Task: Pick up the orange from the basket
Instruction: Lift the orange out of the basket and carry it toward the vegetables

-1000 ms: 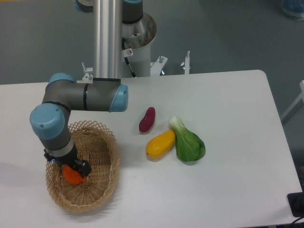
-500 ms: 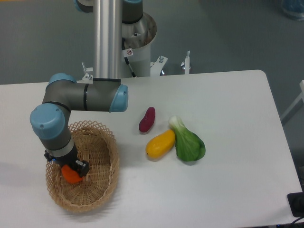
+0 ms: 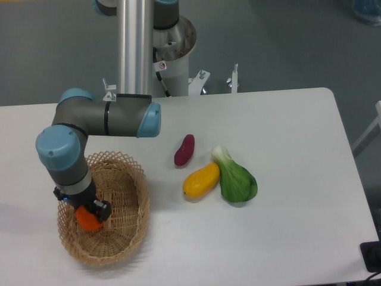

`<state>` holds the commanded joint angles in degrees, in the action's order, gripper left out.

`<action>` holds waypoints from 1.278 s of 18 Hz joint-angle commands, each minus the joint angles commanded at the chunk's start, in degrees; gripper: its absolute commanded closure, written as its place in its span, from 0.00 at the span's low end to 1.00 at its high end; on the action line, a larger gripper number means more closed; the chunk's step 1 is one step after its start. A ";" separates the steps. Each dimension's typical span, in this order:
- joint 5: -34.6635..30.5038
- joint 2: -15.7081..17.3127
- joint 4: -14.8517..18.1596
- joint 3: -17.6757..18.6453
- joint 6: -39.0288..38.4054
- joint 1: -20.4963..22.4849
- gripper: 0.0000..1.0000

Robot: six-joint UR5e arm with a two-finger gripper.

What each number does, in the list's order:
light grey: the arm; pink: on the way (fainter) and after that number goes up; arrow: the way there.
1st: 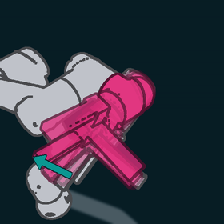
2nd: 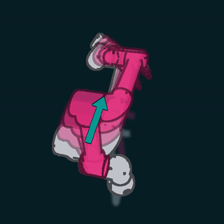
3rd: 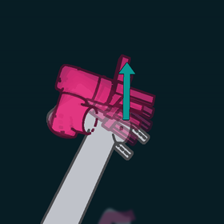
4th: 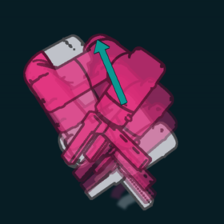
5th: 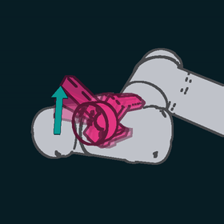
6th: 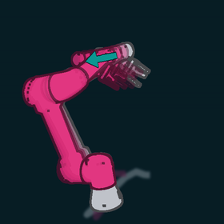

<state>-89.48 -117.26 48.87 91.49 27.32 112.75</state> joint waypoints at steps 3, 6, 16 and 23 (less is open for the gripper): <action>2.36 5.10 0.97 -0.18 7.19 4.83 0.53; 3.25 7.56 3.33 -0.17 13.35 9.31 0.53; 5.63 10.38 11.69 -1.93 36.73 25.93 0.53; 5.80 10.03 12.04 -3.16 41.67 29.98 0.53</action>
<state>-83.67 -107.23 60.91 88.33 68.99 142.73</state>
